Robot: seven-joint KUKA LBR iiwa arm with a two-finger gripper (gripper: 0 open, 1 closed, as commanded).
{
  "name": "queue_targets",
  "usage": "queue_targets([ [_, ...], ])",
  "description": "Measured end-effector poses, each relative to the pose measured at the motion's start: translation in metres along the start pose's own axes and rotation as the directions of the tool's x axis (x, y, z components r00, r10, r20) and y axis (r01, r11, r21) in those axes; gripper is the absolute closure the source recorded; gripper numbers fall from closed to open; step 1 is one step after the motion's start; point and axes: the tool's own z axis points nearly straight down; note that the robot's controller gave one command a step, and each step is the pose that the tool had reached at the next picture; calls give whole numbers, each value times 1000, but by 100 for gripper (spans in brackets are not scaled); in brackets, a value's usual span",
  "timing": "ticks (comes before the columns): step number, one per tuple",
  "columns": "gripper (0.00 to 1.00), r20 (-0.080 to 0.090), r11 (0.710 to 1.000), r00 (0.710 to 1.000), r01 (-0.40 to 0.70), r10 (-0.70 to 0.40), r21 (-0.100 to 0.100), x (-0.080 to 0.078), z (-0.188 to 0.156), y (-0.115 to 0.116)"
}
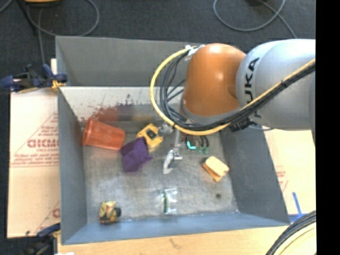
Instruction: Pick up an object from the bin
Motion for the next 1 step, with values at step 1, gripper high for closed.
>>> queue_targets([
  [1, 0, 8, 1000, 1000, -1, 1, 0, -2, -4, 0],
])
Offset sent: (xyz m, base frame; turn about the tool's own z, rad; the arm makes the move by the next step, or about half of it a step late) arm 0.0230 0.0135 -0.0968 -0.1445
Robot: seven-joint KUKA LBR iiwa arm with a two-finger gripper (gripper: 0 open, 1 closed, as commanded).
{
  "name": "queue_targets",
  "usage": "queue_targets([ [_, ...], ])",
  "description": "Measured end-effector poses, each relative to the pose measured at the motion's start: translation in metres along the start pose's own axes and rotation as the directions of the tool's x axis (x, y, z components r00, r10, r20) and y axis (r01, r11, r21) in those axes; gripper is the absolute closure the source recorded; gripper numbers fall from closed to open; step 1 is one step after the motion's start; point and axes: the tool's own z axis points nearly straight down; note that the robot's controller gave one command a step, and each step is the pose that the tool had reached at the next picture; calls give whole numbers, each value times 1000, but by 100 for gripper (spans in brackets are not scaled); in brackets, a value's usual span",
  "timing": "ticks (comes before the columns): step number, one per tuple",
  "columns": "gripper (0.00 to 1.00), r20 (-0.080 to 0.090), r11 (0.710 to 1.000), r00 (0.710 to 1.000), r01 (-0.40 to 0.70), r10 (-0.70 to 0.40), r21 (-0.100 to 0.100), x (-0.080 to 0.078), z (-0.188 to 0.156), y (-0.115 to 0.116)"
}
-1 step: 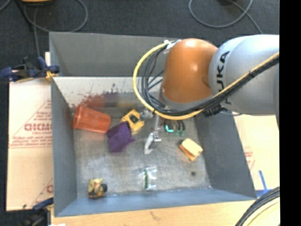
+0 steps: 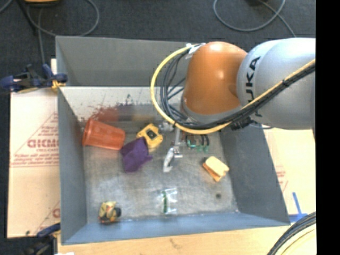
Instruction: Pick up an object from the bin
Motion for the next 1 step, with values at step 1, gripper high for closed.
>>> queue_targets([
  [1, 0, 7, 999, 999, 52, -52, 2, -11, 35, 4],
])
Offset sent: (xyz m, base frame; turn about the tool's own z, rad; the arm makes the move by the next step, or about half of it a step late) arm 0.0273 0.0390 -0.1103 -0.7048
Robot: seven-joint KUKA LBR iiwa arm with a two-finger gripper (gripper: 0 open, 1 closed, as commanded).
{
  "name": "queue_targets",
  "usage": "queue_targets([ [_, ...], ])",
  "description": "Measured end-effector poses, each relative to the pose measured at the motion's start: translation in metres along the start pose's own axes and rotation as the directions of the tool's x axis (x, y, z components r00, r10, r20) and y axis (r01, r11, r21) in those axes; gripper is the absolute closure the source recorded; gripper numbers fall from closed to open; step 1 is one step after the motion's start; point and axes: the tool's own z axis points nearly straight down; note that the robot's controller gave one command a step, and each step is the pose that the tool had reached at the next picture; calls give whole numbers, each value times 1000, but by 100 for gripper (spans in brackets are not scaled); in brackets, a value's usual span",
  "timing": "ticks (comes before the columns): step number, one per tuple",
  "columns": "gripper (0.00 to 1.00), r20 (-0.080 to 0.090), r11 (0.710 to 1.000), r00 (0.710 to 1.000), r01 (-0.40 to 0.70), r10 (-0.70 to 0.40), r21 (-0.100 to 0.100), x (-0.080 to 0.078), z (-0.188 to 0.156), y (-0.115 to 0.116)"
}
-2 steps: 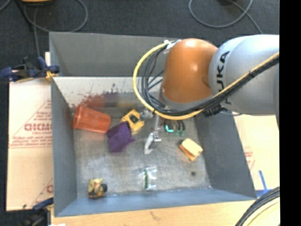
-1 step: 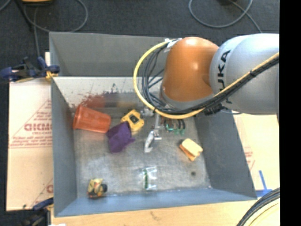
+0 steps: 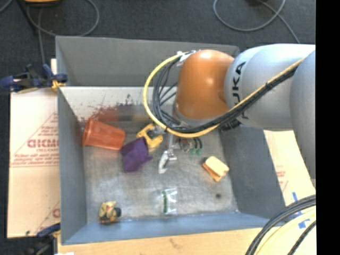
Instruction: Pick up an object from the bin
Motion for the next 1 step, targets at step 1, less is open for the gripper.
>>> queue_targets([
  [1, 0, -12, 995, 995, 102, -102, 0, -2, 25, 7],
])
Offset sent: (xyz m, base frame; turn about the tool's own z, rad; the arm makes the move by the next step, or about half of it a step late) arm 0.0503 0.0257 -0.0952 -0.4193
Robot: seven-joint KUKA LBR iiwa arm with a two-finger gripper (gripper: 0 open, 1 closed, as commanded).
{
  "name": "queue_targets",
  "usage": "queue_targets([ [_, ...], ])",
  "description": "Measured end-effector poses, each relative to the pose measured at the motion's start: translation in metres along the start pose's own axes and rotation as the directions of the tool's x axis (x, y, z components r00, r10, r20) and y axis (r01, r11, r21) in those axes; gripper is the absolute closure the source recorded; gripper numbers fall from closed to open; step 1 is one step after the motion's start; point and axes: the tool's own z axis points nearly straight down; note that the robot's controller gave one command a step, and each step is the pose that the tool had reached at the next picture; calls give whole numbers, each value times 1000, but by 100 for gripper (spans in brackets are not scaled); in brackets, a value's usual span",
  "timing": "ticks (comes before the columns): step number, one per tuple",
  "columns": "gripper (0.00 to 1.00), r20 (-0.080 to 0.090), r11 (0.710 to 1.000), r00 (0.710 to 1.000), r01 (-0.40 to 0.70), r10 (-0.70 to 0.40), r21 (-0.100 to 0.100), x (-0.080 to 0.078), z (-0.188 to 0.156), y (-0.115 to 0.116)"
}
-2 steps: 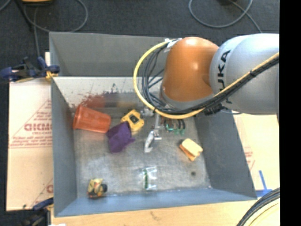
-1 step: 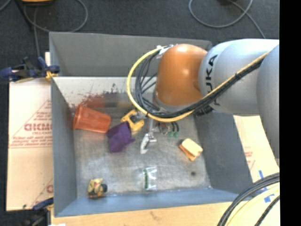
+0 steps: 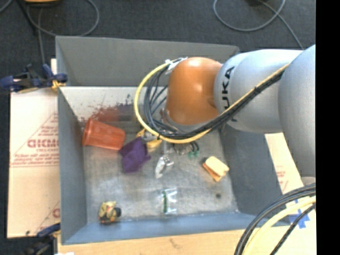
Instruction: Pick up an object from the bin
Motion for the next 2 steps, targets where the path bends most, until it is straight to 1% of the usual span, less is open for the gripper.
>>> queue_targets([
  [1, 100, 4, 952, 952, 305, -305, 0, -55, 60, 8],
  [2, 100, 5, 953, 953, 305, -305, 0, -55, 60, 9],
])
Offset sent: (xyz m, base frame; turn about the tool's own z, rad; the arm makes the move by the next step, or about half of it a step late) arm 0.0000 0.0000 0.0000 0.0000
